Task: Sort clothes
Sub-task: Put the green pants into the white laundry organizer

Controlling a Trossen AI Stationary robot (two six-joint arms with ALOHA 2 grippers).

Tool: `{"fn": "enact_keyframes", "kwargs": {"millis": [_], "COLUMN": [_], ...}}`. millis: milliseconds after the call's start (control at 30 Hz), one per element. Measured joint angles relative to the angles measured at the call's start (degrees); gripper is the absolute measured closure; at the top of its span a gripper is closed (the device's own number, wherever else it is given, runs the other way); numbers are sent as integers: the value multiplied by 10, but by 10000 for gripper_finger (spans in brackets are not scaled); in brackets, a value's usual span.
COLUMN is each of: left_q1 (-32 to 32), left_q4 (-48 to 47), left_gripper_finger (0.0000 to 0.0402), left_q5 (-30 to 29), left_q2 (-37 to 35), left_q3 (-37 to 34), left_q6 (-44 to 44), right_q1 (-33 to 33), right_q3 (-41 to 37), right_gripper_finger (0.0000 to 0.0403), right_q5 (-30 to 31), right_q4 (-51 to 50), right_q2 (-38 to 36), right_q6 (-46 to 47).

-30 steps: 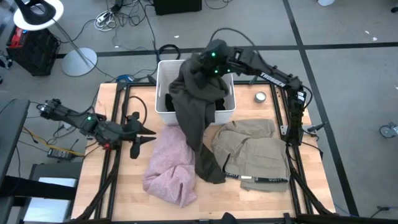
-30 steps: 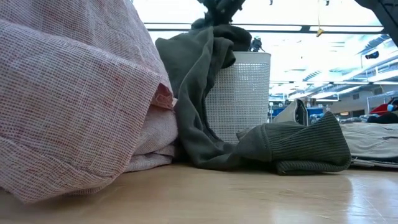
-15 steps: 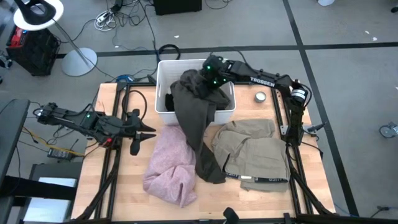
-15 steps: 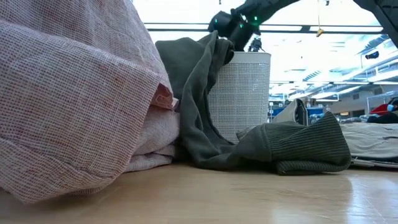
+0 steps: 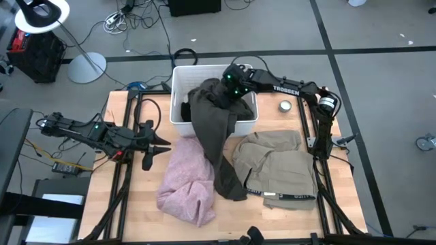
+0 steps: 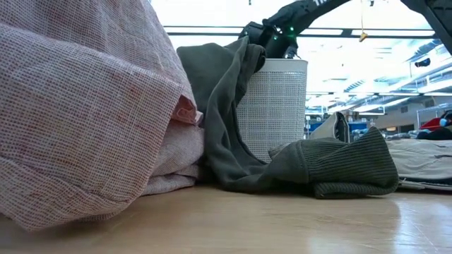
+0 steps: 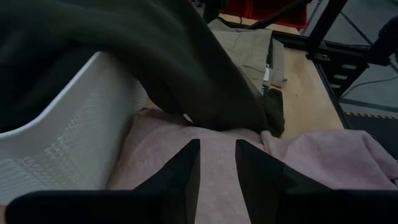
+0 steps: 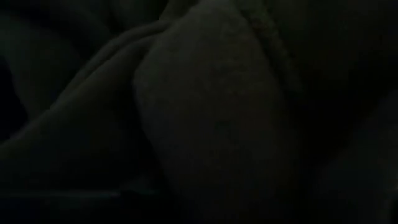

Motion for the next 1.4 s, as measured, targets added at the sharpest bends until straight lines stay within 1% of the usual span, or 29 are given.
{"fn": "enact_keyframes", "kwargs": {"millis": [100, 200, 333, 467, 667, 800, 833, 900, 1000, 1100, 1300, 1400], "left_q1": [0, 0, 0, 0, 0, 0, -1, -1, -1, -1, -1, -1], "left_q4": [1, 2, 2, 1, 0, -1, -1, -3, -10, -9, -12, -14], "left_gripper_finger": [296, 296, 296, 296, 296, 296, 296, 296, 296, 296, 296, 296], "left_q5": [11, 16, 20, 26, 38, 40, 43, 45, 45, 45, 45, 45], "left_q2": [0, 0, 0, -2, -3, -3, -3, -4, -11, -26, -58, -66], "left_q3": [0, 0, 0, 0, 0, 0, 0, 0, 0, 0, 0, 0], "left_q6": [-1, -1, -5, -9, -9, -11, -11, -11, -12, -13, -13, -13], "right_q1": [-6, -14, -21, -22, -20, -10, -5, 8, 41, 94, 238, 309], "right_q3": [31, 72, 137, 212, 316, 379, 387, 372, 362, 362, 362, 362], "right_gripper_finger": [180, 148, 123, 119, 129, 134, 135, 137, 139, 140, 140, 140], "right_q5": [-41, -87, -97, -86, -30, -20, -20, -21, 3, 49, 176, 218], "right_q4": [-1, -15, -71, -136, -242, -329, -347, -368, -404, -425, -434, -447], "right_q2": [0, 0, 0, -1, -1, -1, -3, -24, -54, -85, -133, -137], "right_q6": [1, 2, 2, -19, -43, -40, -38, -29, -9, 13, 84, 132]}}
